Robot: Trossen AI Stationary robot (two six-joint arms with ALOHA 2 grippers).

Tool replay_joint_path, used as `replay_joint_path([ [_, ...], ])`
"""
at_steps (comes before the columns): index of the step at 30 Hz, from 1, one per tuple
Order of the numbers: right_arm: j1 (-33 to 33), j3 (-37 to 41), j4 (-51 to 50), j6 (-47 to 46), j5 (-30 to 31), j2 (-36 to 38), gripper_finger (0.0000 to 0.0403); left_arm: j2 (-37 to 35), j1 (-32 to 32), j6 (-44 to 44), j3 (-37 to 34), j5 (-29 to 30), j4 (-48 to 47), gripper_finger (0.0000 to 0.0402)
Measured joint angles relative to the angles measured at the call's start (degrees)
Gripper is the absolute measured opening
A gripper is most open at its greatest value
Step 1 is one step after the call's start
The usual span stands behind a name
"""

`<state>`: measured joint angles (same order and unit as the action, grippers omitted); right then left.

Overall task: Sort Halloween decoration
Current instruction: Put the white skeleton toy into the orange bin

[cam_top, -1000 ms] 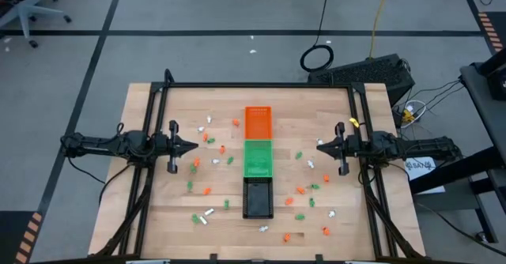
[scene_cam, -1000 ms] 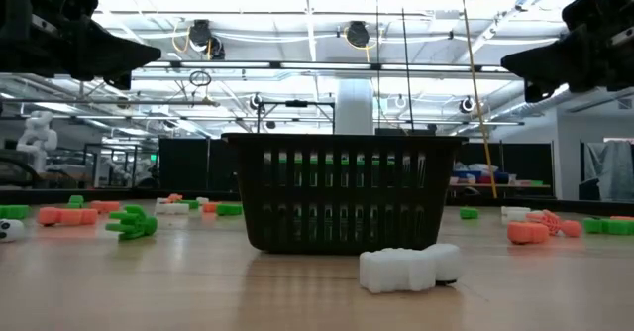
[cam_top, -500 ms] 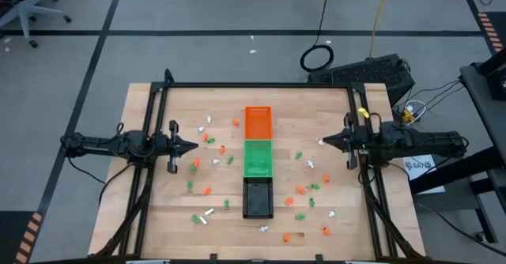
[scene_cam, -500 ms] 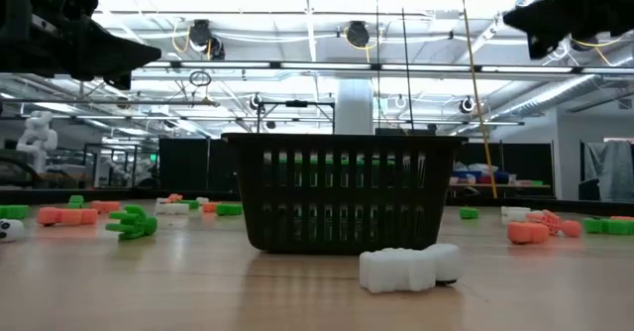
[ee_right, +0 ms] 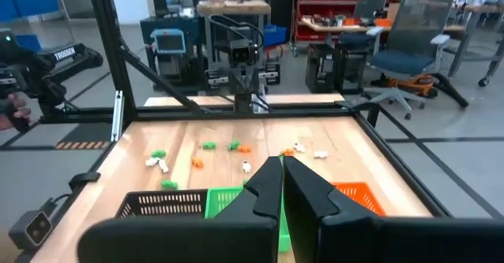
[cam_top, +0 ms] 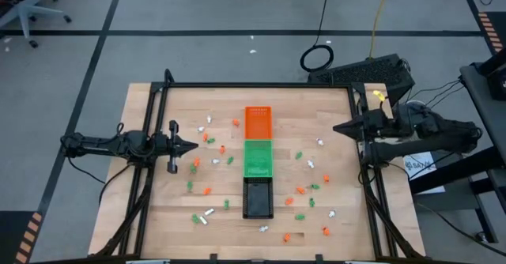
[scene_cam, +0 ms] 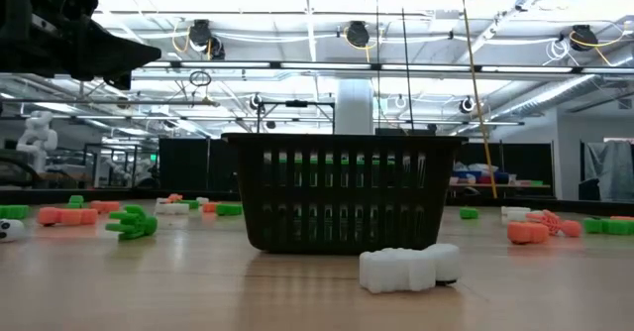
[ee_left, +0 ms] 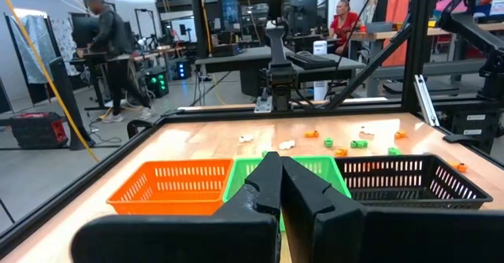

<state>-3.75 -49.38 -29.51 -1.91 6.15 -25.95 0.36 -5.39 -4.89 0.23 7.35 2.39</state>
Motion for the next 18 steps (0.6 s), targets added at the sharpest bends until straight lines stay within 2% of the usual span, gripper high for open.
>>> replay_joint_path([
  [8,0.0,-11.0,-8.0,-0.7,3.1,-9.9,0.0,0.0,0.0,-3.1,0.0,0.0,0.1,0.0008],
  [18,0.0,-8.7,-12.8,-1.9,3.0,-16.8,0.0,0.0,0.0,-3.0,0.0,0.1,0.1,0.0008],
])
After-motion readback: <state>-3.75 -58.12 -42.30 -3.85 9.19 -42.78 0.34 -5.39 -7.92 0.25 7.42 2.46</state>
